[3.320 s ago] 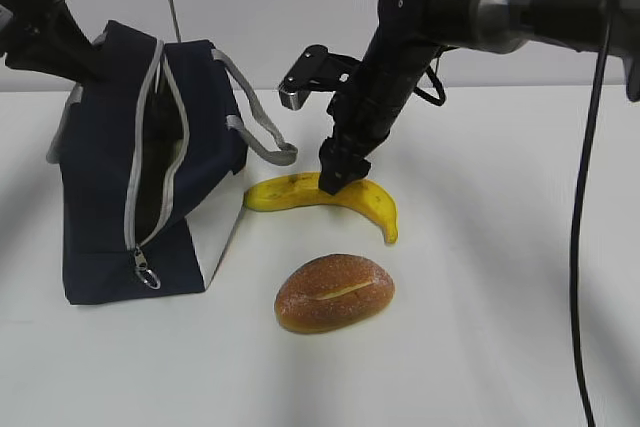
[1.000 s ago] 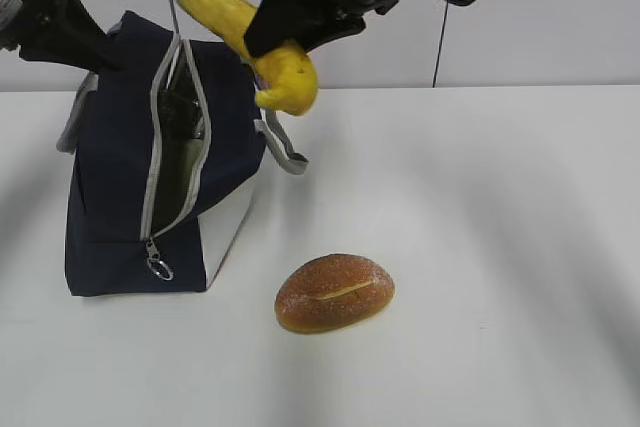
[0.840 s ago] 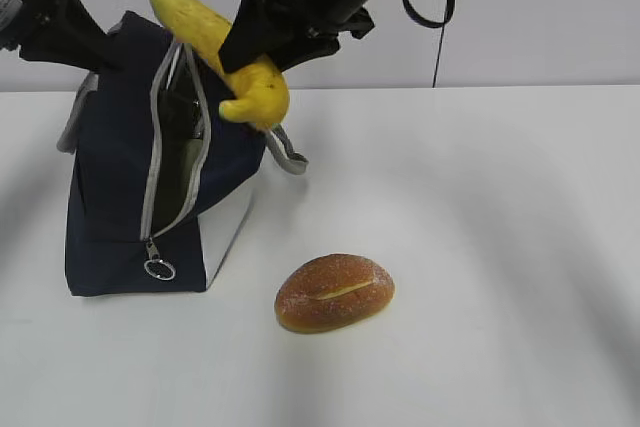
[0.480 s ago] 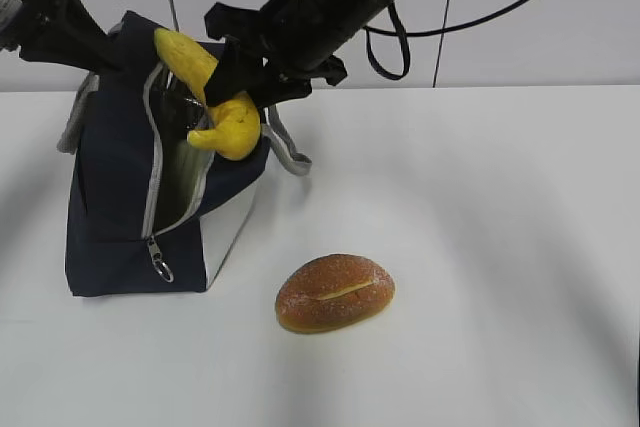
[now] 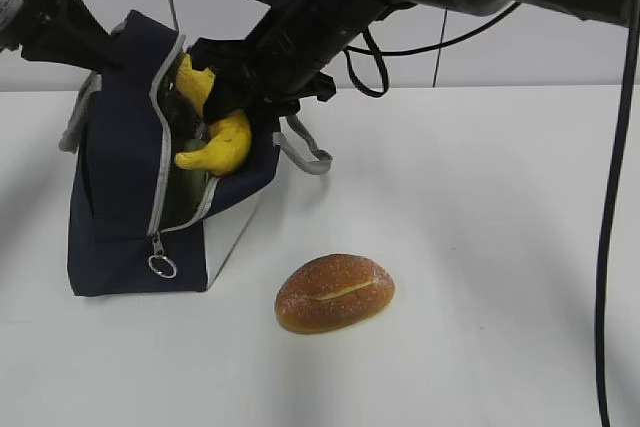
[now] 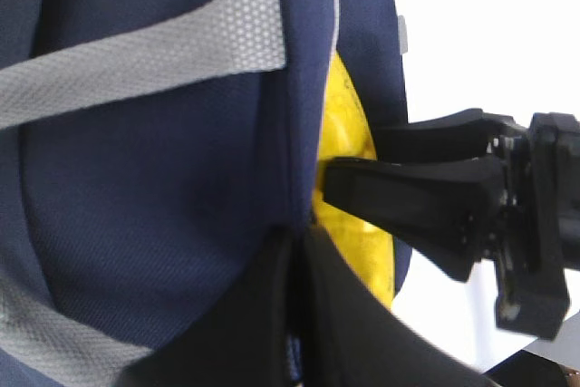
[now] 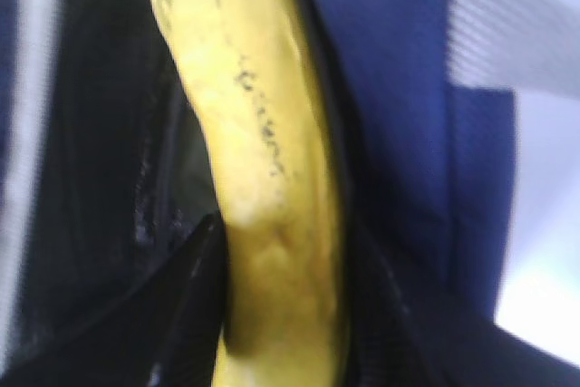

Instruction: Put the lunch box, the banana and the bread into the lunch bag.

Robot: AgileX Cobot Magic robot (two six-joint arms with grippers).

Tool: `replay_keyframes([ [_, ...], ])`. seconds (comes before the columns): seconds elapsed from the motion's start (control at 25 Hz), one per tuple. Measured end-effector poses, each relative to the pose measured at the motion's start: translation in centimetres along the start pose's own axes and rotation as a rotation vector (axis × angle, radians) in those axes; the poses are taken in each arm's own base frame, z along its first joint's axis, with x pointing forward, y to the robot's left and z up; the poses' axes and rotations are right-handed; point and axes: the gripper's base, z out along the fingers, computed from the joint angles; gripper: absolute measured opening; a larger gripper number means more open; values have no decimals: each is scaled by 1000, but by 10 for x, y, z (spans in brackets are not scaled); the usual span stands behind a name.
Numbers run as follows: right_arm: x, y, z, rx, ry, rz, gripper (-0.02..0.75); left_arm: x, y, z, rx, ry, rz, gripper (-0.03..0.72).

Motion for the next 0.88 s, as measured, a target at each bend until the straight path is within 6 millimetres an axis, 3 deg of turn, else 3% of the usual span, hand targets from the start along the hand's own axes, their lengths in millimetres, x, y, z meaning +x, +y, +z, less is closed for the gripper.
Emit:
replay_keyframes([
  [0.32, -3, 24, 19, 4, -107, -175, 310, 0, 0, 0, 0, 4, 2, 1],
  [0.4, 0, 22, 27, 9, -94, -202, 364, 0, 0, 0, 0, 4, 2, 1],
  [0.52, 2, 21, 31, 9, -81, -244, 507, 1, 0, 0, 3, 7, 1, 1],
  [0.64, -1, 25, 25, 10, -56, -283, 575, 1, 0, 0, 3, 7, 1, 1],
  [0.88, -8, 32, -12, 126, 124, -463, 571, 1, 0, 0, 4, 8, 2, 1],
])
